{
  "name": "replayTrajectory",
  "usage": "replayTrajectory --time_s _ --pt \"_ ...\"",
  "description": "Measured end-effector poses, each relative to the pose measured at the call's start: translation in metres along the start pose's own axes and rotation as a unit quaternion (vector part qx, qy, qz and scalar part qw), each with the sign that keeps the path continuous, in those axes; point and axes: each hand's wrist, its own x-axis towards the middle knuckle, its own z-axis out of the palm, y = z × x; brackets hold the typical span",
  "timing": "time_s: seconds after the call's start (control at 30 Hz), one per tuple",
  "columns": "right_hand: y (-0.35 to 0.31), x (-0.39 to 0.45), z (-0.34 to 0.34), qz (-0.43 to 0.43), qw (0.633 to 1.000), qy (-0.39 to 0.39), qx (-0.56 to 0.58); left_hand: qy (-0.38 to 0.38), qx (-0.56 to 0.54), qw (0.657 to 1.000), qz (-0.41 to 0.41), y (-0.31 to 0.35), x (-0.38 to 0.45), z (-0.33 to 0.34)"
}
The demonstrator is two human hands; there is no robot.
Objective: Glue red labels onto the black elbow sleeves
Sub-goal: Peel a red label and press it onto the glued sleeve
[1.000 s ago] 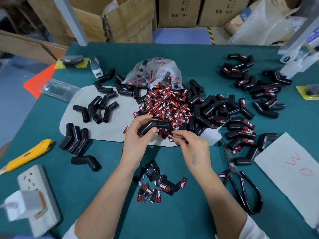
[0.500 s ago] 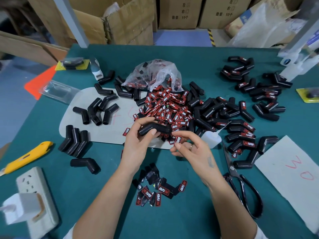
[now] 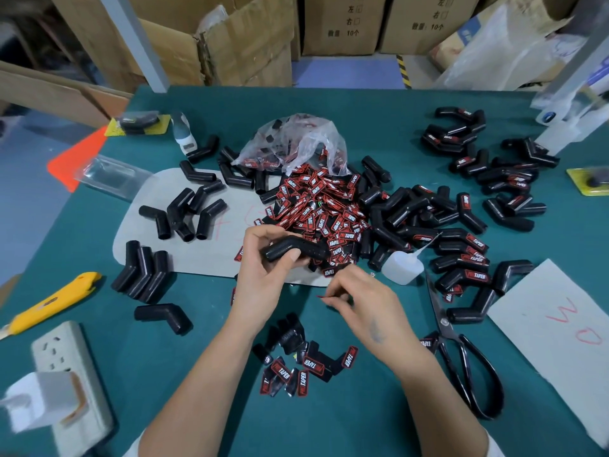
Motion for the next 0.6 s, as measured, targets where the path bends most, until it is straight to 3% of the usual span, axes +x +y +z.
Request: replayTrajectory --time_s 0.1,0.27,0.33,0.4,0.5,0.6 --pt "0.002 0.001 0.002 -0.011 0.992 -0.005 -0.123 0.012 0.025 1.000 -0.005 -0.002 0.000 -0.001" --pt "0.003 -0.002 -0.002 -0.002 0.987 0.018 -0.158 -0.015 0.017 1.000 0.010 -0.001 0.000 0.000" --pt "0.004 -0.002 -0.001 0.036 0.996 0.028 -0.072 -0.036 -0.006 0.999 0.017 0.000 0.000 0.001" --pt "0.001 -0.001 -0.002 0.076 0.991 0.045 0.101 -0.039 -0.009 0.999 0.013 0.000 0.000 0.001" --pt "-0.006 0.000 -0.008 0.107 0.940 0.066 0.316 -0.038 0.005 0.999 0.015 -0.001 0.002 -0.002" --pt "-0.011 0.000 -0.012 0.113 0.895 0.057 0.427 -0.052 -0.003 0.999 0.015 -0.001 0.001 -0.001"
